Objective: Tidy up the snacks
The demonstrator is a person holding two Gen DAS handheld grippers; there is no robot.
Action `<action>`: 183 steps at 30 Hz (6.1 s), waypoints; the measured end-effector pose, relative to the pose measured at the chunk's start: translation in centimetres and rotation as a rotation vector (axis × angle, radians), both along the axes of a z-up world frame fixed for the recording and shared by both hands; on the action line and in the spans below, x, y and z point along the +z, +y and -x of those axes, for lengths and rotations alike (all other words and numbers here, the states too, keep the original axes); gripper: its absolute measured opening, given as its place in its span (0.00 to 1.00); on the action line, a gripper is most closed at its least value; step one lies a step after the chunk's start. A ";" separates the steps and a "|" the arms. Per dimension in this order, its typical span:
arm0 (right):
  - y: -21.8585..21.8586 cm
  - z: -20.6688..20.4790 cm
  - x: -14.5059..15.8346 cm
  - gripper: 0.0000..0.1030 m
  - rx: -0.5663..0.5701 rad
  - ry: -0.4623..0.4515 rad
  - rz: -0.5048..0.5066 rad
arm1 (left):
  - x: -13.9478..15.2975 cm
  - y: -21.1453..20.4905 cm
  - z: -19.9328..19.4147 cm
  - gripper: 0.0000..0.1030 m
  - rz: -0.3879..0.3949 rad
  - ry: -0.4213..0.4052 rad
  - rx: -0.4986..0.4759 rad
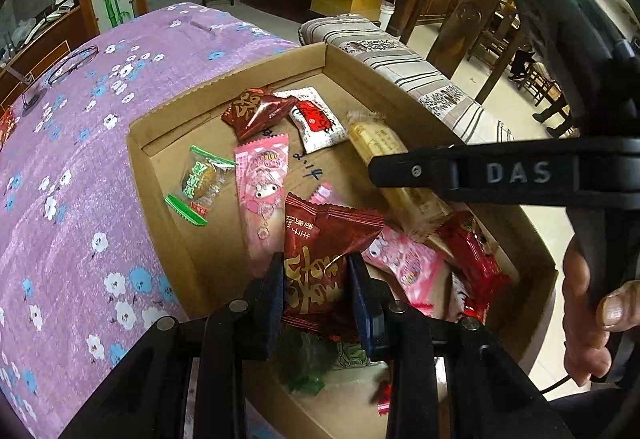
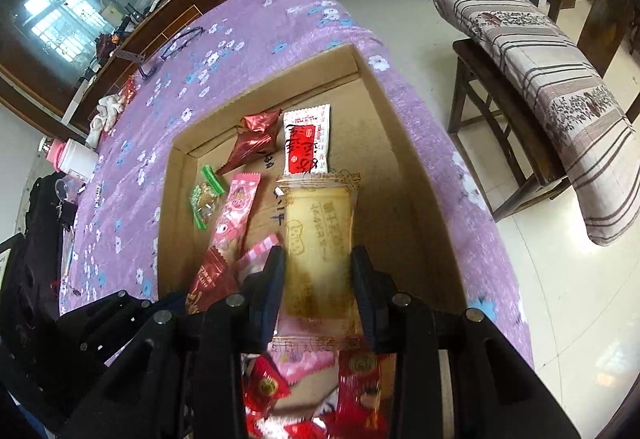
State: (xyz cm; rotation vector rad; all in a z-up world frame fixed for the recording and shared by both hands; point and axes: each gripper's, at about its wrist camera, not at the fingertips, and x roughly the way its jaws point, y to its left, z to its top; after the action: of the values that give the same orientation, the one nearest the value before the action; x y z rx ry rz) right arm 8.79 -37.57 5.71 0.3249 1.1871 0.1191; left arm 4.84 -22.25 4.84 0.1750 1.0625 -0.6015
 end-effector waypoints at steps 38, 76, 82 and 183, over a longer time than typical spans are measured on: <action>0.3 -2.3 -0.7 0.29 -0.002 0.004 0.044 | -1.1 -0.7 -2.4 0.30 -0.006 -0.011 0.000; -0.2 -1.8 0.4 0.37 -0.016 -0.012 0.071 | -0.8 -1.2 -1.6 0.34 -0.035 -0.032 -0.015; -0.3 -1.6 0.6 0.39 -0.024 -0.015 0.071 | -0.6 -1.3 -1.3 0.43 -0.038 -0.048 -0.022; 17.1 12.6 6.0 0.72 -0.004 -0.152 0.125 | 8.6 21.7 7.1 0.99 -0.138 -0.298 0.273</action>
State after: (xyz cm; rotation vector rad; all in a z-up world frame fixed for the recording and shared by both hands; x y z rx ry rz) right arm -3.82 -20.48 11.71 0.2052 1.0379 0.0644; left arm -2.28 -0.54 13.43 0.2286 0.8196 -0.2458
